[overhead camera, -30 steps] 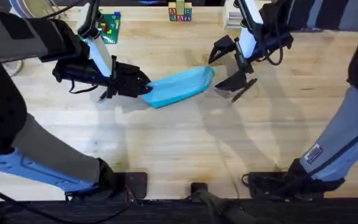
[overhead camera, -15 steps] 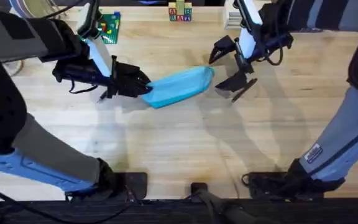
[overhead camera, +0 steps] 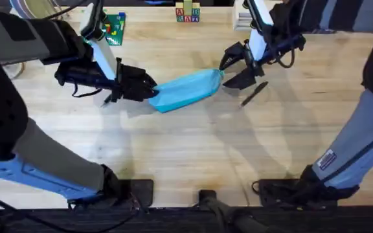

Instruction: Unzip the bag, pick up the pens from the table one at a time and place them inside, then zip the bag closed.

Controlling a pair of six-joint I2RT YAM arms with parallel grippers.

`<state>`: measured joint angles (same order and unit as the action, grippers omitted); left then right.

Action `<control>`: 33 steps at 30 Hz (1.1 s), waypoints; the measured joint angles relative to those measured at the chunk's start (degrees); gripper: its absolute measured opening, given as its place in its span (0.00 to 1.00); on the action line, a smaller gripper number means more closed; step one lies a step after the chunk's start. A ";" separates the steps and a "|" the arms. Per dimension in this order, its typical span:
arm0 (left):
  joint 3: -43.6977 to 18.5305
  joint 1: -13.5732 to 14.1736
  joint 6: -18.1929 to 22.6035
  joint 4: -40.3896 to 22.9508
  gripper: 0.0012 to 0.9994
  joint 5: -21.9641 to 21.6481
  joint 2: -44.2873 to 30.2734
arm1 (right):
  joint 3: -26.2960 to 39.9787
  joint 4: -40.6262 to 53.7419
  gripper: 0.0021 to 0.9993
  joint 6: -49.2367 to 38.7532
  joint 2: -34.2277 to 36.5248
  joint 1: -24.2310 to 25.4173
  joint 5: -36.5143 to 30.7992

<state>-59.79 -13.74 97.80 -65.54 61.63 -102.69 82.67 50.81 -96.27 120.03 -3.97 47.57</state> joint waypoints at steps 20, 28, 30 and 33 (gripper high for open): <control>0.00 0.00 0.00 0.00 0.04 0.00 0.00 | 0.00 -0.61 0.63 0.00 0.00 0.00 1.82; 0.00 0.00 0.00 0.00 0.04 0.00 0.00 | 0.00 -0.63 0.45 0.00 0.00 0.00 2.03; 0.00 0.00 0.00 0.00 0.04 0.00 0.00 | 0.00 -0.52 0.30 -0.04 0.00 0.00 2.21; 0.00 0.00 0.00 0.00 0.04 0.00 0.00 | 0.00 -0.27 0.15 -0.02 0.00 0.00 2.21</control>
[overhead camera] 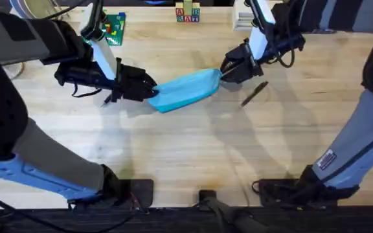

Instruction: Unzip the bag, pick up the pens from the table one at a time and place them inside, then zip the bag closed.

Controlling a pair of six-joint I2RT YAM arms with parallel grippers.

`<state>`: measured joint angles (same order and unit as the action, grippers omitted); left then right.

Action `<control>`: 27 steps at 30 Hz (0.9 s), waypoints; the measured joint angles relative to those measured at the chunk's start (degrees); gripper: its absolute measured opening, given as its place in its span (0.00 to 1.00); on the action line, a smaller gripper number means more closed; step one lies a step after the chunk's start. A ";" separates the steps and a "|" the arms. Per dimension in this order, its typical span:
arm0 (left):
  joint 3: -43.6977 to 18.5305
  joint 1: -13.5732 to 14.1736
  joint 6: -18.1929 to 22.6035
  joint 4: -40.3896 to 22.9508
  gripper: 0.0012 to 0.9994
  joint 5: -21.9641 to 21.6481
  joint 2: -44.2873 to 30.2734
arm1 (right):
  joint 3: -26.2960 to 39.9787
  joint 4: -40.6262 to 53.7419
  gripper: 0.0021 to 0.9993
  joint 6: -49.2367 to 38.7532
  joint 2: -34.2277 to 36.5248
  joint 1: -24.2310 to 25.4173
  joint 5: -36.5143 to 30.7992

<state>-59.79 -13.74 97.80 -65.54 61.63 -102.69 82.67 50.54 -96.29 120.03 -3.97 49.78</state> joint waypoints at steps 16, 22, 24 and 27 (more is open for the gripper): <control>0.00 -0.02 0.00 -0.02 0.04 -0.09 0.00 | 0.00 0.20 0.03 0.02 0.00 0.07 1.63; 0.00 -0.02 0.00 -0.04 0.04 -0.17 0.00 | 0.00 0.31 0.03 0.02 0.00 0.76 3.78; 0.00 0.00 0.00 -0.04 0.04 -0.17 0.00 | 0.00 0.57 0.03 0.01 0.00 1.12 4.64; 0.00 0.00 -0.01 -0.05 0.04 -0.17 0.00 | 0.00 0.94 0.03 0.00 0.00 1.88 6.58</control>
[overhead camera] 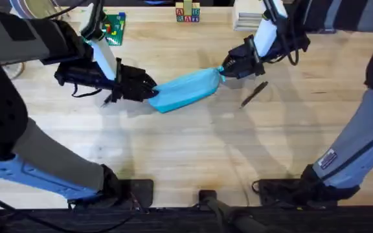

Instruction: Unzip the bag, pick up the pens from the table one at a time and place them inside, then zip the bag closed.

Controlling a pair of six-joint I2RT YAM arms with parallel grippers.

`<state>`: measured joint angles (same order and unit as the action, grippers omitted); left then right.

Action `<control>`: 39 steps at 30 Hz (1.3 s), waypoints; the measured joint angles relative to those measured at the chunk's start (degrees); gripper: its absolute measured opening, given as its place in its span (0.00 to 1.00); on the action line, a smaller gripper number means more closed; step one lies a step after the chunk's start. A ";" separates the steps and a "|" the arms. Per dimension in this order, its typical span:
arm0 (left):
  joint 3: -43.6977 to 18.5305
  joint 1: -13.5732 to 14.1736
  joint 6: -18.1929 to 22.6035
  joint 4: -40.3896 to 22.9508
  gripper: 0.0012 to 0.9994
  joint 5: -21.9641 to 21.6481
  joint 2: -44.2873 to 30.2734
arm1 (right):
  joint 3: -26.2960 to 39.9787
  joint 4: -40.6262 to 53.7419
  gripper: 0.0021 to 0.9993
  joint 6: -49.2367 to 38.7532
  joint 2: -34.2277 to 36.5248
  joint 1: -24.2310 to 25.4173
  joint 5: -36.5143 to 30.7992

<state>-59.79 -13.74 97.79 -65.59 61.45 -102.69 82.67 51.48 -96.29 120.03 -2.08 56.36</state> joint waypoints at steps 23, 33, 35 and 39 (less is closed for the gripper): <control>0.00 0.00 0.01 -0.17 0.04 -0.07 0.00 | 0.00 4.98 0.03 -0.02 0.00 1.68 8.21; 0.00 0.00 0.01 -0.19 0.04 -0.13 0.00 | 2.88 9.25 0.03 -0.02 0.00 1.61 9.26; 0.00 -0.02 -0.01 -0.21 0.04 -0.17 0.00 | 3.83 10.79 0.03 -0.02 0.00 1.61 9.25; 0.00 -0.02 0.01 -0.19 0.04 -0.17 0.00 | 5.68 14.43 0.03 -0.02 0.00 1.61 9.20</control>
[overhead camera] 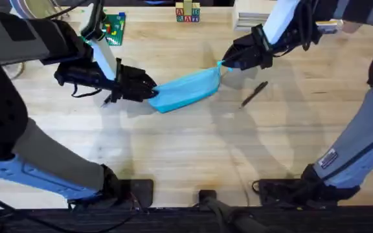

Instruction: Unzip the bag, pick up the pens from the table one at a time and place them inside, then zip the bag closed.

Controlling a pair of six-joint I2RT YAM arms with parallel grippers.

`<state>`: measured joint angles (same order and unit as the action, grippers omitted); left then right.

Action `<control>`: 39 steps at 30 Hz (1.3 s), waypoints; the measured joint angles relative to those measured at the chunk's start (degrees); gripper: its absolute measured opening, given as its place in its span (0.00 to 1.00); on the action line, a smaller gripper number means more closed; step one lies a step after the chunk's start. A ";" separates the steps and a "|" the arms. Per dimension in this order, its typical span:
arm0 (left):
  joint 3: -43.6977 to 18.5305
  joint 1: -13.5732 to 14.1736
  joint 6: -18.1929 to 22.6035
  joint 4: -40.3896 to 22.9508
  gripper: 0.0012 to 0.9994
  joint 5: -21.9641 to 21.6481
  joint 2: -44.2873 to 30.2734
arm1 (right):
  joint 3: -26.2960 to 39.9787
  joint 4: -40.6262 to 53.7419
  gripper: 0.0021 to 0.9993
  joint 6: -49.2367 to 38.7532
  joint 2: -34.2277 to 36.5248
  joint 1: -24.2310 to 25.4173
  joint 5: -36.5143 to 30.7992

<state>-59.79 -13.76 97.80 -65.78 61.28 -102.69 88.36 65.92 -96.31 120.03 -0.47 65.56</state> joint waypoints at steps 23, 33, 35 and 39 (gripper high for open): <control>0.00 0.02 0.00 0.00 0.04 0.00 0.00 | 1.64 0.04 0.03 0.00 0.00 -7.56 0.13; 0.00 0.02 0.00 -0.04 0.04 -0.07 0.00 | 1.82 -1.06 0.03 0.00 0.00 -12.64 0.46; 0.00 0.02 0.00 -0.04 0.04 -0.07 0.00 | 1.82 -1.42 0.03 0.00 0.00 -13.54 0.48; 0.00 0.02 0.00 -0.04 0.04 -0.09 0.00 | 1.84 -2.95 0.03 0.00 0.00 -16.33 0.53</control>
<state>-59.79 -13.74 97.80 -65.82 61.19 -102.69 90.19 62.96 -96.31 120.03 -16.80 66.09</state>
